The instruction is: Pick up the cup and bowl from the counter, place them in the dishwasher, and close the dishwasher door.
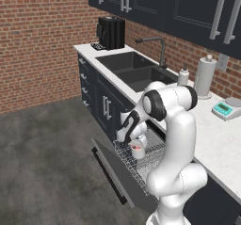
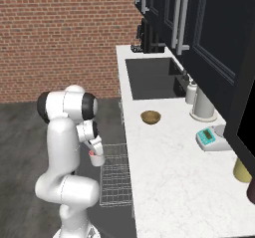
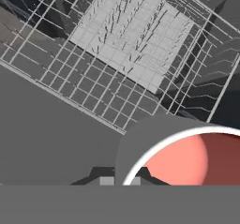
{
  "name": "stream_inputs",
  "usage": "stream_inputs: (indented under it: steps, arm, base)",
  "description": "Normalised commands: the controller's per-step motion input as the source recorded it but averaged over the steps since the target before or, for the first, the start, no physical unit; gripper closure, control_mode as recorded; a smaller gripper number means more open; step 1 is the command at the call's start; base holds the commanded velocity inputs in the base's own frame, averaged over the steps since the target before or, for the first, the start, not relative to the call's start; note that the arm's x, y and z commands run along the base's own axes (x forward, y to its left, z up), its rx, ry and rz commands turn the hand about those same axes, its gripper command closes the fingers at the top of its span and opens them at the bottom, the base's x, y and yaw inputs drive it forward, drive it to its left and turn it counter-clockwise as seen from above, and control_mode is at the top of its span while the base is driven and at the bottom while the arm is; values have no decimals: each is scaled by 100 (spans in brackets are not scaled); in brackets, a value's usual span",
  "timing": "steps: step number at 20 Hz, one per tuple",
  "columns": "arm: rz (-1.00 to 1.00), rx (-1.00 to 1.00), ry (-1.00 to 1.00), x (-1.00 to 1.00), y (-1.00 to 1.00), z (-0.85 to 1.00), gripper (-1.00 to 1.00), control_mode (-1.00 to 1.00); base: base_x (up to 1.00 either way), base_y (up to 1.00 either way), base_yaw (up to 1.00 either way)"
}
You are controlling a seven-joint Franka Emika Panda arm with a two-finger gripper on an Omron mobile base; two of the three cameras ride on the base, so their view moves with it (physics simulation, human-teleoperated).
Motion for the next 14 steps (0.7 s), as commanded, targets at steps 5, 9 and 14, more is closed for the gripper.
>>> stream_inputs:
  steps: [5, 9, 14]
  arm:
    - [-12, 0, -3, 25, -18, -43, 100, -100]
    - [0, 0, -1, 35, -30, -46, 100, -100]
    - [0, 0, -3, 39, -11, -48, 100, -100]
  base:
    - [0, 0, 0]
    - [0, 0, 0]
    - [0, 0, 0]
